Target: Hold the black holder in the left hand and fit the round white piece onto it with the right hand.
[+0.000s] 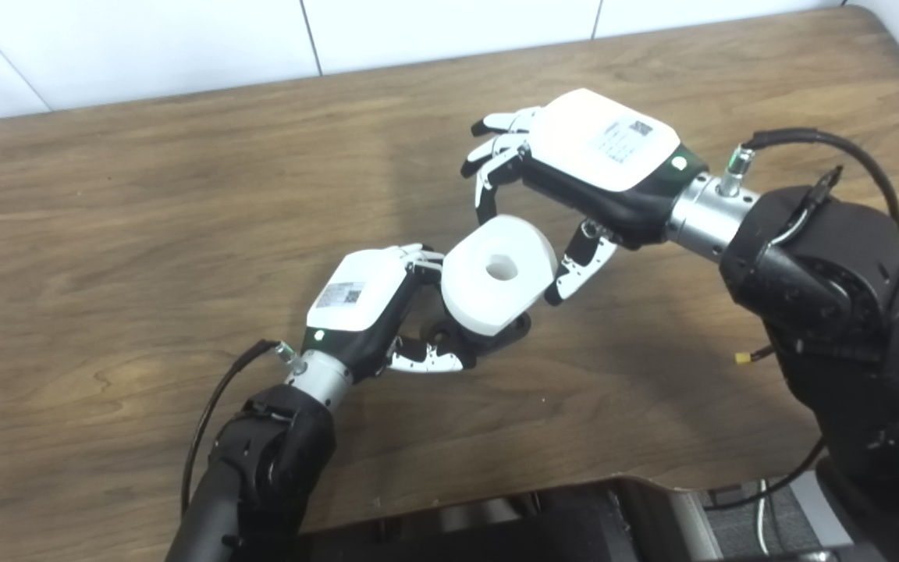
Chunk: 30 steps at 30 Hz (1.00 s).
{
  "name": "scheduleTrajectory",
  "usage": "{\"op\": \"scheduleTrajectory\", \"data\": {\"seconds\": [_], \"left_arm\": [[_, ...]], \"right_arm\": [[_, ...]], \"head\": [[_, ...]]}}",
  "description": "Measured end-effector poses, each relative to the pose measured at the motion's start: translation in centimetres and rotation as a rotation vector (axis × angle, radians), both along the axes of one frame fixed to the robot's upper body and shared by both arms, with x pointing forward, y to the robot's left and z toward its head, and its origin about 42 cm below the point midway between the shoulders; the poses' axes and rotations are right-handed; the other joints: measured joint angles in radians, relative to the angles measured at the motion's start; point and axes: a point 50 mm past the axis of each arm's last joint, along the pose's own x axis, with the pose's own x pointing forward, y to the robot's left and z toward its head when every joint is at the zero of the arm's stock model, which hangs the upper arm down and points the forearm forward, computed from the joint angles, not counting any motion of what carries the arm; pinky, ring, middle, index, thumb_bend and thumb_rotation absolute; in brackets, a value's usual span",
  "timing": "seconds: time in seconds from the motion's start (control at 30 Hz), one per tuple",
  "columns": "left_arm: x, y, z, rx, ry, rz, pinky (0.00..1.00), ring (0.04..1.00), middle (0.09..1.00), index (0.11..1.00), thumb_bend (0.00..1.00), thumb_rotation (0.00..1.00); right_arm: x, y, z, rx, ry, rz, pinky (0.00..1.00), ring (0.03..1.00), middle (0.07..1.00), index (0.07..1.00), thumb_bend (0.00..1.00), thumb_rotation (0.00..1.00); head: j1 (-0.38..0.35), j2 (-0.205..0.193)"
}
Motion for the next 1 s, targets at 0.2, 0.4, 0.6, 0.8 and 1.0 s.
{"op": "scheduleTrajectory", "data": {"seconds": [0.2,0.4,0.6,0.8,1.0], "left_arm": [[0.0,0.0,0.0,0.000,0.000,0.000,0.86,0.878,0.799,0.485,0.52,0.05],[0.0,0.0,0.0,-0.001,0.001,0.000,0.86,0.880,0.800,0.485,0.52,0.05],[0.0,0.0,0.0,-0.001,0.000,0.000,0.86,0.879,0.798,0.485,0.52,0.05],[0.0,0.0,0.0,-0.001,0.001,0.000,0.86,0.880,0.799,0.485,0.52,0.05],[0.0,0.0,0.0,0.000,0.000,0.000,0.86,0.881,0.800,0.485,0.52,0.05]], "right_arm": [[-0.1,0.1,-0.6,-0.024,0.001,0.011,0.88,0.927,0.807,0.483,0.52,0.13],[-0.2,0.2,-1.3,-0.040,-0.004,0.027,0.88,0.924,0.810,0.483,0.52,0.13],[-0.2,0.2,-1.7,-0.044,0.008,0.025,0.89,0.931,0.817,0.483,0.52,0.13],[-0.2,0.4,-1.8,-0.049,0.009,0.029,0.90,0.936,0.819,0.483,0.52,0.13],[-0.3,0.7,-1.9,-0.048,0.010,0.030,0.91,0.937,0.823,0.483,0.52,0.13]], "head": [[0.002,0.000],[-0.002,0.002],[-0.002,0.002],[0.000,0.000],[0.002,0.002]]}}
